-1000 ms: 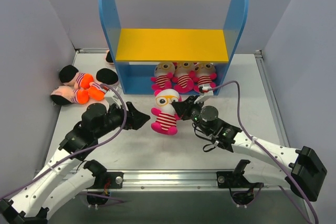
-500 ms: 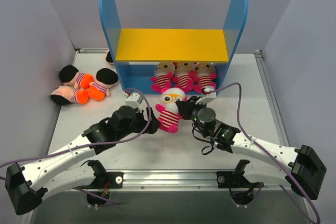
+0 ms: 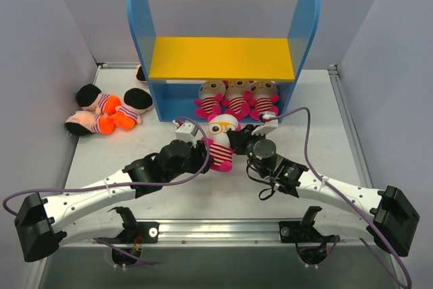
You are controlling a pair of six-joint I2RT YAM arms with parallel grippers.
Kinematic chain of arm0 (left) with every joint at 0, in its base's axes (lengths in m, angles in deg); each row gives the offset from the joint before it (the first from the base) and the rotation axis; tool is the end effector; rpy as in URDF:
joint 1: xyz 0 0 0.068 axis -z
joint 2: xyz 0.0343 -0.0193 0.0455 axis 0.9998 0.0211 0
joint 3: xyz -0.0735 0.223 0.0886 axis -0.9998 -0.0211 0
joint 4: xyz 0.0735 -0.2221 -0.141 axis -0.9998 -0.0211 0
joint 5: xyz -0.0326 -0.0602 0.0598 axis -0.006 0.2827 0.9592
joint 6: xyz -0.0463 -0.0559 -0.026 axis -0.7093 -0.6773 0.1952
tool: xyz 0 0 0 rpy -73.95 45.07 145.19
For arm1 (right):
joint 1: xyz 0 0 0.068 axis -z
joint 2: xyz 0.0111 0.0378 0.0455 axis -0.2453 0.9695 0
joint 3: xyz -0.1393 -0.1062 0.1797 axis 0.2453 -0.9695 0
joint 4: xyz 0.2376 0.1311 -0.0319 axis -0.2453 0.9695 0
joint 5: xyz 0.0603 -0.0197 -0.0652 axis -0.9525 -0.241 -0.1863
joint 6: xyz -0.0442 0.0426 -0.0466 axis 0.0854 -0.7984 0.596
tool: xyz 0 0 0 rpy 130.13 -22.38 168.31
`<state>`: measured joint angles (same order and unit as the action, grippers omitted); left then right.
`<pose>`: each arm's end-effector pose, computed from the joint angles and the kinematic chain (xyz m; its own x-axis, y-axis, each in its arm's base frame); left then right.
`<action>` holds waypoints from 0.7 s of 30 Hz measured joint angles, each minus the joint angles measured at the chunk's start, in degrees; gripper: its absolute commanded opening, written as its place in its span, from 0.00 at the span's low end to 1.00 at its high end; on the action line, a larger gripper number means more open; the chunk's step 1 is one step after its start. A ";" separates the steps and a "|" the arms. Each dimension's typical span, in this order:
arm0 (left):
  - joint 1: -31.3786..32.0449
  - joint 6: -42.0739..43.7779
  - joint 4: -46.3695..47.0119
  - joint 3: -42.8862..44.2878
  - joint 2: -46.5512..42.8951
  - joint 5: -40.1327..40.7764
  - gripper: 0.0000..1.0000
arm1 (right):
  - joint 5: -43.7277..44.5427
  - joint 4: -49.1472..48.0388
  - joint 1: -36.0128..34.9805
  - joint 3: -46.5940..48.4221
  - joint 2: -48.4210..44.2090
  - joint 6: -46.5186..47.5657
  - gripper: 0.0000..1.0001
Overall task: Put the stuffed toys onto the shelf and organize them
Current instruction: Pass the stuffed toy from the right arm to the left
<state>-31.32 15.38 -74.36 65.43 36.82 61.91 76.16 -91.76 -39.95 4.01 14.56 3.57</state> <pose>0.1638 -0.2239 0.2351 -0.6457 -0.1499 -0.7488 0.3515 0.8122 -0.4656 0.1943 0.2243 0.2531 -0.2993 0.5530 -0.7776 -0.4132 0.6594 0.6280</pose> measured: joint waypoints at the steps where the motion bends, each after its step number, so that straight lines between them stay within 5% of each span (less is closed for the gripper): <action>1: 0.26 -0.13 0.00 0.00 0.57 0.42 0.43 | 0.13 0.00 0.00 0.00 0.00 0.00 0.00; 7: 0.90 -1.03 -0.02 -0.02 1.25 2.45 0.03 | 0.48 0.00 -0.13 0.00 0.00 -0.22 0.00; 10: 0.96 -0.87 -0.07 -0.15 0.81 3.54 0.03 | 0.70 -0.04 -0.31 -0.11 0.00 -0.59 0.19; 14: 0.98 -0.59 -0.15 -1.51 -1.01 5.49 0.03 | 0.74 -0.20 -0.33 -0.44 -0.13 -0.79 0.57; 21: 0.44 1.27 -0.22 -5.77 -6.25 9.51 0.02 | -0.26 1.55 -0.33 -0.83 -4.17 1.36 0.85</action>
<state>-30.88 16.65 -74.58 59.66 30.57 71.42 75.90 -90.21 -40.28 3.18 10.38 4.93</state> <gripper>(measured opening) 0.066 0.796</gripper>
